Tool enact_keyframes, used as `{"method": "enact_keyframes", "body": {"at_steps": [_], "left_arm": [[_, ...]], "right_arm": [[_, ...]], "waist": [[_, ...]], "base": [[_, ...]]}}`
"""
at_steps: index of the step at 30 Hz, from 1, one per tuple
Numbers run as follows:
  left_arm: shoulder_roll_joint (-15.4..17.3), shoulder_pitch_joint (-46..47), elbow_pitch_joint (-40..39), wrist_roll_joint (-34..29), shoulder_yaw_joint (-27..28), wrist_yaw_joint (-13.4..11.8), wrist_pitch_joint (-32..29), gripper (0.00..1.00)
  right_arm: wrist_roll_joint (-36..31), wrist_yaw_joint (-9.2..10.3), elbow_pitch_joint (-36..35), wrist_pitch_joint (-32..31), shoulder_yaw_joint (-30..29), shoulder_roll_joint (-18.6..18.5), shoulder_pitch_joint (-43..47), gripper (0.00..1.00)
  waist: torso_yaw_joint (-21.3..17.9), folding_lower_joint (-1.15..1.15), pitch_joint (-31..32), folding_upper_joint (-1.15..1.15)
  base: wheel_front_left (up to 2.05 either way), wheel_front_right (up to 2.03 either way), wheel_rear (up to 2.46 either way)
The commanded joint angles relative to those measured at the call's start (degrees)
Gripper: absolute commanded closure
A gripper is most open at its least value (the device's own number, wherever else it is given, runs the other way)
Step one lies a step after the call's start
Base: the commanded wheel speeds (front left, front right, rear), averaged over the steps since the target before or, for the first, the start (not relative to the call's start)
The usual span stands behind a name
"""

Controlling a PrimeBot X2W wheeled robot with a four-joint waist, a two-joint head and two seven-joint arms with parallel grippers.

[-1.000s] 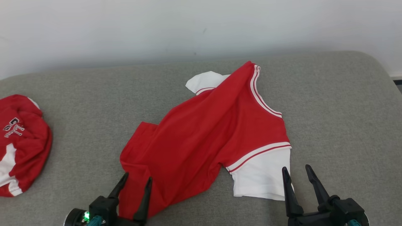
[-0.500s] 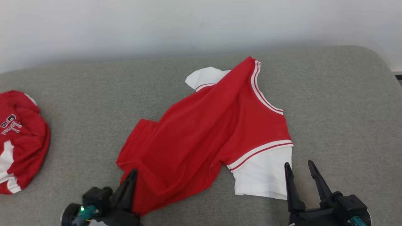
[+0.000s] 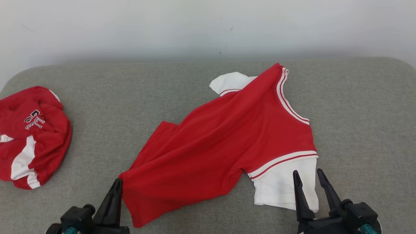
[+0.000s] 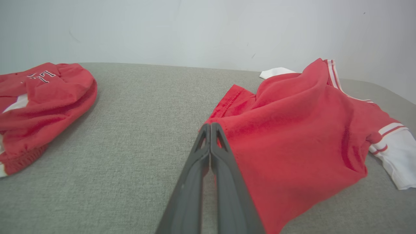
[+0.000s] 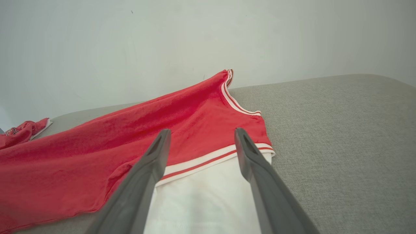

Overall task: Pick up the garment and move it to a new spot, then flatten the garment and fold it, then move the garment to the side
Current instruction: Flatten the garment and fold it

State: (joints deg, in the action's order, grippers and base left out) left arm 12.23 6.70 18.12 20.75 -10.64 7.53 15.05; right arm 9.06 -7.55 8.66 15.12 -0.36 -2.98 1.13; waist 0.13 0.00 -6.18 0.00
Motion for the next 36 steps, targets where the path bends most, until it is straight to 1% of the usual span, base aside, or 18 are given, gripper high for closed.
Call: {"method": "enact_keyframes", "body": {"at_steps": [1, 6, 11, 13, 14, 15, 18, 21, 24, 29, 36], "left_arm": [[0.2, -0.1, 0.2, -0.4, 0.2, -0.1, 0.2, 1.00], [1.0, 1.8, 1.4, -1.3, -0.3, -0.1, 0.2, 1.00], [2.1, 3.9, 4.5, -1.9, 0.4, -0.1, 0.2, 1.00], [2.4, 4.5, 6.0, -2.3, 0.6, -0.1, 0.2, 0.54], [2.5, 4.7, 6.8, -2.4, 0.7, -0.1, 0.2, 0.10], [2.5, 4.8, 7.6, -2.3, 0.8, -0.1, 0.2, 0.00], [2.0, 4.7, 7.6, -1.8, 1.7, -0.1, 0.2, 0.00], [1.6, 3.4, 5.9, -2.5, 2.9, -0.1, 0.2, 0.00], [0.8, 1.6, 2.6, -3.5, 4.8, -0.1, 0.2, 0.00], [-1.3, -2.3, -4.1, -6.9, 9.4, -0.1, 0.2, 0.00], [-3.8, -6.9, -9.7, -10.1, 14.0, -0.1, 0.2, 0.00]], "right_arm": [[-0.3, 0.13, 0.2, 0.0, 0.2, 0.2, -0.4, 0.00], [-0.8, 0.13, 0.9, 0.0, 0.0, 0.2, -0.3, 0.00], [-1.0, 0.13, 1.6, 0.0, -0.1, 0.2, -0.4, 0.00], [-1.1, 0.13, 1.8, 0.0, -0.2, 0.2, -0.4, 0.00], [-1.1, 0.13, 1.8, 0.0, -0.2, 0.2, -0.5, 0.00], [-1.0, 0.13, 1.9, 0.0, -0.2, 0.2, -0.4, 0.00], [-0.9, 0.13, 2.0, 0.0, -0.5, 0.2, -0.1, 0.00], [-0.6, 0.13, 2.1, 0.0, -0.7, 0.2, 0.2, 0.00], [-0.2, 0.13, 1.6, 0.0, -0.7, 0.2, 0.2, 0.00], [-0.4, 0.13, 0.9, 0.0, -1.6, 0.2, 0.9, 0.00], [-0.9, 0.13, 1.0, 0.0, -2.2, 0.2, 1.4, 0.00]], "waist": [[-0.5, 0.00, 0.2, 0.00], [-2.2, 0.00, 0.5, 0.00], [-3.7, 0.00, 0.7, 0.00], [-4.1, 0.00, 0.7, 0.00], [-4.2, 0.00, 0.8, 0.00], [-4.2, 0.00, 0.8, 0.00], [-4.1, 0.00, 1.1, 0.00], [-3.4, 0.00, 1.6, 0.00], [-2.6, 0.00, 2.4, 0.00], [-1.1, 0.00, 3.6, 0.00], [-0.1, 0.00, 4.6, 0.00]], "base": [[0.00, 0.00, 0.00], [0.00, 0.00, 0.00], [0.00, 0.00, 0.00], [0.00, 0.00, 0.00], [0.00, 0.00, 0.00], [0.00, 0.00, 0.00], [0.00, 0.00, 0.00], [0.00, 0.00, 0.00], [0.00, 0.00, 0.00], [0.00, 0.00, 0.00], [0.00, 0.00, 0.00]]}}
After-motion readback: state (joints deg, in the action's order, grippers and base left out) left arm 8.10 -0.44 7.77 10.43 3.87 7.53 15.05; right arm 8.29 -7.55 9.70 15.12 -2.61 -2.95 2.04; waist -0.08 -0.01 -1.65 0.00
